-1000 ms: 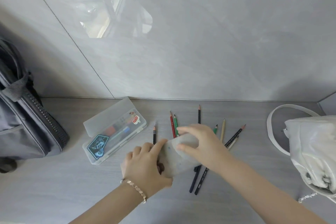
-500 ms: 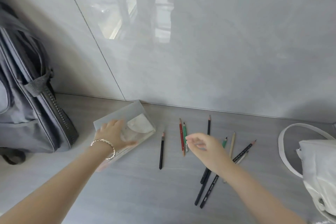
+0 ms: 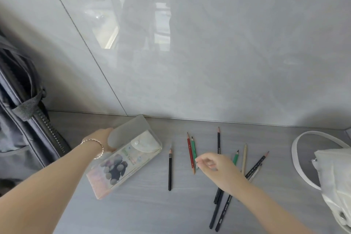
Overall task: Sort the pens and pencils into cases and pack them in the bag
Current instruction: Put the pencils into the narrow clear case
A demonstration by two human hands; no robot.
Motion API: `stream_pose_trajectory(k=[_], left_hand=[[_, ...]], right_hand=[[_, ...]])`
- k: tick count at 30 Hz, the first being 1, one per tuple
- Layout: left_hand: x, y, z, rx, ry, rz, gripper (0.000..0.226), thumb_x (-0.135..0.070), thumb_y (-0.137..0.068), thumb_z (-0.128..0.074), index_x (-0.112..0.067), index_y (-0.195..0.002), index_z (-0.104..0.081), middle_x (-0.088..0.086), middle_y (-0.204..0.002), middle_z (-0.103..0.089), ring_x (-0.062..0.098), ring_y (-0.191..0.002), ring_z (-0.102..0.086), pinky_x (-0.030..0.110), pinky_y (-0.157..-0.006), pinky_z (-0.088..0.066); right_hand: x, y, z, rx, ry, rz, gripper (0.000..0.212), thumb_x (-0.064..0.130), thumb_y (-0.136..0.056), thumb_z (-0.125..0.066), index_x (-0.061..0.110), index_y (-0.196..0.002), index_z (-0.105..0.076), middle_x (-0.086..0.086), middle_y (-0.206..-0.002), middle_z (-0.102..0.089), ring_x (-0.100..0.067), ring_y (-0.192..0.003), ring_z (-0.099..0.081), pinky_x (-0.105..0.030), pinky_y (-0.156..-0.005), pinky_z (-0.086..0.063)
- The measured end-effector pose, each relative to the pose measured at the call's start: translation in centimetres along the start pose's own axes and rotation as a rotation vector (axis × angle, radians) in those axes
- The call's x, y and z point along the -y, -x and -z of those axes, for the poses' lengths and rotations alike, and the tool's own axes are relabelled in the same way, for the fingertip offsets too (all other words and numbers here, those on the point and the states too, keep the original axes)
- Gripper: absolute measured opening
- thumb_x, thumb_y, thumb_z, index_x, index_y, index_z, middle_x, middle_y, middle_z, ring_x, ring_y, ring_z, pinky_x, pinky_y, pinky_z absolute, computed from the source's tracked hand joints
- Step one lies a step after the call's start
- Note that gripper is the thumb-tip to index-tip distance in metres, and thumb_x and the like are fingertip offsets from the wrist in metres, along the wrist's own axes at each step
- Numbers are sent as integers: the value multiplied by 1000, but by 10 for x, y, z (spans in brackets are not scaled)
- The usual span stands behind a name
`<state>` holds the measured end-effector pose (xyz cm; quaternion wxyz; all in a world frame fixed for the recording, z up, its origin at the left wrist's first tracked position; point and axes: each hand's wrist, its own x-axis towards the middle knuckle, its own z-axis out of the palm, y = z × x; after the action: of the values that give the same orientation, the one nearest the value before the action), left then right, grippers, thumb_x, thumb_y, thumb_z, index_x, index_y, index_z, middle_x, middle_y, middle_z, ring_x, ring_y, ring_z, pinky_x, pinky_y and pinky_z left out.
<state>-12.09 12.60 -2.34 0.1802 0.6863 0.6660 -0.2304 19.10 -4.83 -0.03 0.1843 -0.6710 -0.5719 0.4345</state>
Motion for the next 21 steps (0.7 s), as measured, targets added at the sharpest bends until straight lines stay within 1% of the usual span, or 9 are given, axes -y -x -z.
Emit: stream_pose_trajectory(k=[2, 5, 8, 10, 13, 16, 17, 19, 21], left_hand=[[4, 4, 9, -34, -25, -2, 71, -37, -68, -71, -27, -132, -41, 7, -124, -49, 29, -112, -54, 36, -90, -49], [1, 22, 33, -88, 5, -9, 62, -40, -64, -70, -19, -119, -49, 6, -109, -44, 25, -87, -60, 32, -75, -51], [-19, 57, 61, -65, 166, 5, 52, -50, -58, -63, -13, -95, -56, 1, -88, -55, 18, -72, -60, 28, -62, -47], [-39, 87, 71, 31, 317, -75, 58, -56, -53, -59, -14, -93, -56, -3, -80, -60, 14, -71, -59, 28, -63, -45], [-77, 129, 67, 175, 475, -284, 71, -67, -43, -55, -23, -99, -55, -7, -91, -64, 8, -80, -62, 26, -74, -50], [-121, 153, 36, 198, 612, -403, 76, -69, -37, -58, -25, -99, -57, -7, -99, -61, 9, -91, -62, 29, -83, -52], [-134, 157, 24, 213, 670, -404, 74, -69, -38, -61, -26, -99, -57, -9, -98, -63, 9, -88, -64, 29, -80, -54], [-153, 161, 3, 244, 775, -391, 68, -65, -44, -69, -26, -97, -55, -8, -95, -66, 9, -78, -64, 25, -64, -52], [-166, 162, -10, 289, 874, -375, 76, -66, -38, -70, -22, -98, -57, 0, -98, -70, 16, -80, -67, 29, -63, -53]], right_hand=[[1, 1, 0, -3, -5, 4, 20, 27, -94, -50, 28, -110, -62, 23, -100, -58, 19, -90, -47, 7, -74, -34], [6, 3, 0, -38, -53, 15, 17, 24, -94, -51, 31, -104, -62, 25, -96, -58, 17, -91, -50, 7, -76, -35], [14, 7, -2, -84, -132, 19, 15, 24, -93, -53, 35, -101, -60, 24, -97, -60, 10, -95, -55, 1, -82, -41], [25, 10, -3, -91, -232, 3, 23, 31, -91, -54, 30, -113, -57, 21, -104, -60, 10, -97, -55, -7, -88, -44], [44, 11, -3, -37, -598, -66, 60, 57, -80, -47, 29, -132, -36, 9, -117, -58, 0, -105, -58, -24, -99, -45], [47, 8, -4, -85, -925, -129, 60, 62, -84, -29, 26, -131, -39, 0, -121, -60, -14, -112, -58, -38, -103, -43], [47, 7, -5, -117, -964, -159, 60, 62, -86, -27, 26, -132, -41, 0, -121, -61, -15, -113, -57, -38, -101, -43], [39, 10, -4, -224, -1024, -208, 63, 65, -83, -28, 27, -131, -43, 5, -122, -59, -11, -111, -55, -29, -95, -40], [31, 18, 0, -246, -1086, -223, 65, 70, -76, -36, 30, -127, -45, 10, -122, -58, -6, -108, -55, -29, -96, -37]])
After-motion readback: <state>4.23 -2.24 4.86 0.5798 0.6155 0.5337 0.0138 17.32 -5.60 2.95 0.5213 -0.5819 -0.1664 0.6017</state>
